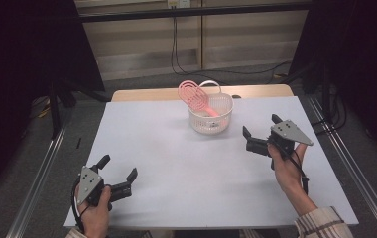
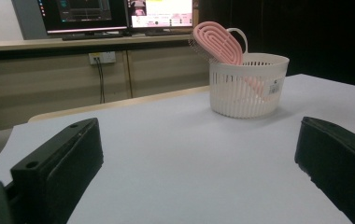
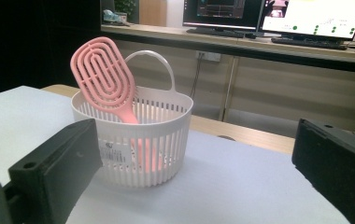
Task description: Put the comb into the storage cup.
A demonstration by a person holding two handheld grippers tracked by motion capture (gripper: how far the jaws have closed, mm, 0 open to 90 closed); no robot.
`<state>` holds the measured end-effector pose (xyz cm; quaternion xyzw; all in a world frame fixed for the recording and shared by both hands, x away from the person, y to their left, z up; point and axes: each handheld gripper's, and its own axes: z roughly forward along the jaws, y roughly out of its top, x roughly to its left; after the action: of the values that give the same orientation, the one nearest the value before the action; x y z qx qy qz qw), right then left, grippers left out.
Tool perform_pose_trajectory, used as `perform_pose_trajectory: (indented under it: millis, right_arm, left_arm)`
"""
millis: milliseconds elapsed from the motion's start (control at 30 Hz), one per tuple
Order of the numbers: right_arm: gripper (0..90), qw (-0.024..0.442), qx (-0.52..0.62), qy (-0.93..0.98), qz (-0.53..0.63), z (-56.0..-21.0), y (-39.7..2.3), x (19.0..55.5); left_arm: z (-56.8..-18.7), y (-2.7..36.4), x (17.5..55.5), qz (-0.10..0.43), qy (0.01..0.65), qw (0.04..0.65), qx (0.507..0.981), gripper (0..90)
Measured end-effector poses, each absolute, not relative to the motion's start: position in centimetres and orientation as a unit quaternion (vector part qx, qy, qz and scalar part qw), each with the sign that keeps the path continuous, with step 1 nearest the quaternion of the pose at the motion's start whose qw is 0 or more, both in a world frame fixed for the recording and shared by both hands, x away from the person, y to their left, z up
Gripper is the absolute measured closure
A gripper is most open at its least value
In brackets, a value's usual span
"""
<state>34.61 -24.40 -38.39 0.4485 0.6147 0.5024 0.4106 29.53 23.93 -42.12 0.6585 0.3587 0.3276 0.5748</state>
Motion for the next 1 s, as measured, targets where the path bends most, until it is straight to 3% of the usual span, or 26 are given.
perform_pose_trajectory:
  millis: [1000]
  right_arm:
    - [0.8, 0.422, 0.456, 0.61, 0.492, -39.1, -27.8, 28.2]
  left_arm:
    - [-42.1, 23.8, 29.1, 0.33, 0.364, 0.576, 0.653, 0.7]
